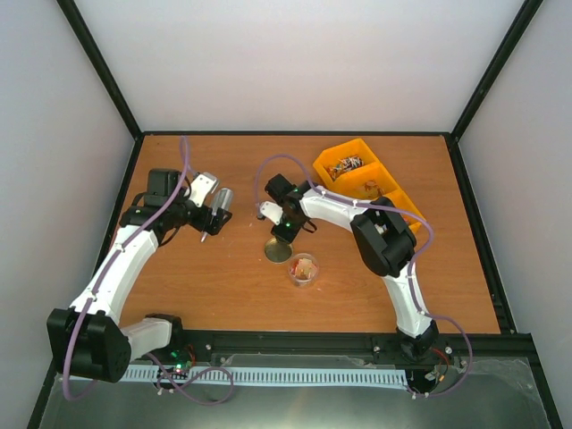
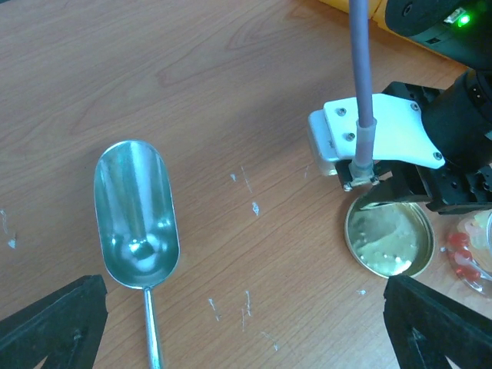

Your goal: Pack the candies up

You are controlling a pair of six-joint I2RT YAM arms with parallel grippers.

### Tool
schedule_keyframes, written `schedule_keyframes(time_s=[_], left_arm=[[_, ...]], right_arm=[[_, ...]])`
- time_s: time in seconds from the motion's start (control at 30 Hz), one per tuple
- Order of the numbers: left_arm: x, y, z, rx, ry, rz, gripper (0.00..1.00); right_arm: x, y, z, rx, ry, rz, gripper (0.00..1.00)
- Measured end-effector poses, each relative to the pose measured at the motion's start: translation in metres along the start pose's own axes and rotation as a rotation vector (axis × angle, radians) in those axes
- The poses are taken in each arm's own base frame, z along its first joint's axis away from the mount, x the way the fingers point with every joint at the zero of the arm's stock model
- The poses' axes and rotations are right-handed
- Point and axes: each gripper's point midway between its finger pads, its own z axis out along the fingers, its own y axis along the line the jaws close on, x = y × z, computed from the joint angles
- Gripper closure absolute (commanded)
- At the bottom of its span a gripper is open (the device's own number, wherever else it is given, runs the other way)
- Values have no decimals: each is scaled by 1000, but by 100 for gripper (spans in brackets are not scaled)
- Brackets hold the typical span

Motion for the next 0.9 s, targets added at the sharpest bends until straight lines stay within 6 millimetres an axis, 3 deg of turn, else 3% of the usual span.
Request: schedule_keyframes(time_s=[0.1, 0.33, 0.43, 0.63, 0.9], left_arm=[[2, 0, 0, 0, 0, 0, 0], [2, 0, 0, 0, 0, 0, 0], [5, -3, -2, 12, 20, -3, 0], [-20, -18, -24, 73, -23, 57, 0], [-63, -55, -86, 160, -133, 323, 0]], right_arm=[[-2, -2, 1, 11, -5, 2, 97], [-6, -2, -2, 10, -17, -6, 97], [-19, -4, -13, -4, -51, -2, 97], [-73, -15, -74, -121, -258, 17, 97], [-62, -5, -145, -349, -383, 62, 97]])
